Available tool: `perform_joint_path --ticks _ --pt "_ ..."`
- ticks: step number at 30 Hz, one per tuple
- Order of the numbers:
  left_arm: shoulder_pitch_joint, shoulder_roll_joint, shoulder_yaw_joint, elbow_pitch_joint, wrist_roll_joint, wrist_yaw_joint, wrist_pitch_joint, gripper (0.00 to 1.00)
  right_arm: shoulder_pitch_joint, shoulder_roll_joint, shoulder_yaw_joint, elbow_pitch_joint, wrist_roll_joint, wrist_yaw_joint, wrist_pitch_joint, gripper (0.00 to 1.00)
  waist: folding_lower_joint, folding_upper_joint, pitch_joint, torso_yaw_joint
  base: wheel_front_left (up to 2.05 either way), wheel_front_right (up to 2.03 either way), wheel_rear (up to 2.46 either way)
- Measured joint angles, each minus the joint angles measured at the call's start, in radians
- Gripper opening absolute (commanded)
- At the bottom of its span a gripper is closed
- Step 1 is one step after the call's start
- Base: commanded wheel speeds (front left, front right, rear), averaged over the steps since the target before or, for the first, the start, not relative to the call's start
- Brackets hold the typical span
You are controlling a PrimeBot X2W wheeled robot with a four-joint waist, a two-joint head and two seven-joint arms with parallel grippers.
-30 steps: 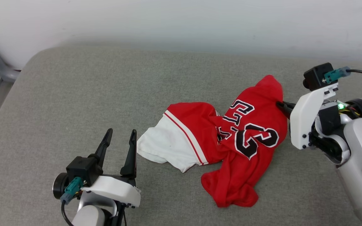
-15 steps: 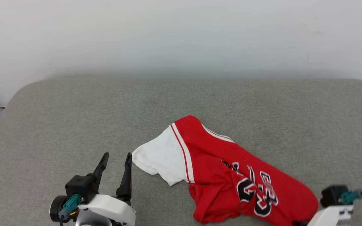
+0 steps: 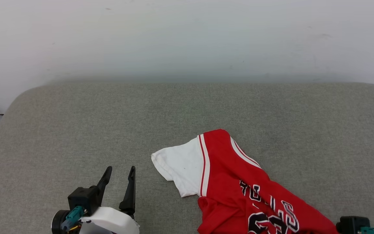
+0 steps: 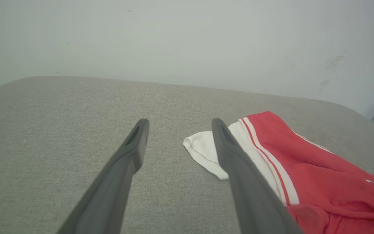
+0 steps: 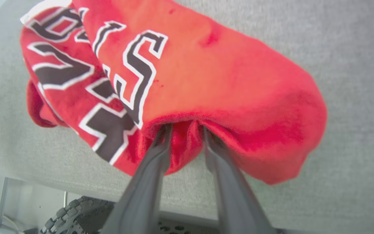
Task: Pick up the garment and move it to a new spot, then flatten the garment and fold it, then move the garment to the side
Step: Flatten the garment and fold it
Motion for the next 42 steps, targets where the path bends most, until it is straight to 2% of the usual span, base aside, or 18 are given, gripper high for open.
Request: perform_joint_path --ticks 5,9,13,17,20,24,27,35,42 --pt "0.008 0.003 -0.001 0.0 -0.007 0.002 0.0 1.0 -0.04 0.002 0.004 -0.03 0.005 0.0 -0.247 1.0 0.0 0.0 -0.005 -0.001 0.0 0.0 0.0" --pt "0.009 0.006 0.0 -0.001 -0.008 0.005 0.0 1.0 -0.067 0.002 0.007 -0.048 -0.01 0.0 -0.395 1.0 0.0 0.0 -0.01 -0.004 0.0 0.0 0.0" --pt "0.01 0.01 0.001 -0.005 -0.014 0.011 0.002 1.0 -0.087 0.002 -0.007 -0.058 -0.059 0.0 -0.476 1.0 0.0001 0.0 -0.015 -0.007 0.0 0.0 0.0" --pt "0.012 0.013 0.001 -0.012 -0.015 0.018 0.004 1.0 -0.104 0.002 -0.012 -0.077 -0.103 0.0 -0.487 1.0 0.0001 -0.0001 -0.017 -0.011 0.0 0.0 0.0" --pt "0.013 0.015 0.0 -0.018 -0.015 0.02 0.007 1.0 -0.132 -0.012 -0.019 -0.068 -0.121 0.0 -0.449 1.0 0.0001 0.0 -0.013 -0.012 0.0 0.0 0.0" --pt "0.007 0.013 -0.005 -0.024 -0.017 0.022 0.007 1.0 -0.183 -0.073 -0.034 -0.009 -0.098 0.0 -0.339 1.0 0.0001 0.0 0.003 -0.007 0.0 0.0 0.0" --pt "-0.008 0.012 -0.009 -0.032 -0.017 0.022 0.005 1.0 -0.239 -0.132 -0.007 0.027 -0.066 0.0 -0.232 1.0 0.0 0.0 0.027 0.0 0.0 0.0 0.0" --pt "-0.077 -0.003 -0.028 -0.03 -0.013 0.009 -0.012 1.0 -0.404 -0.299 0.193 0.1 0.024 0.0 0.084 1.0 0.0002 0.0 0.122 0.035 0.0 0.0 0.0" --pt "-0.12 -0.024 -0.038 -0.004 -0.011 -0.002 -0.025 1.0 -0.488 -0.381 0.373 0.192 0.122 0.0 0.225 1.0 0.0002 0.0 0.177 0.082 0.0 0.0 0.0"
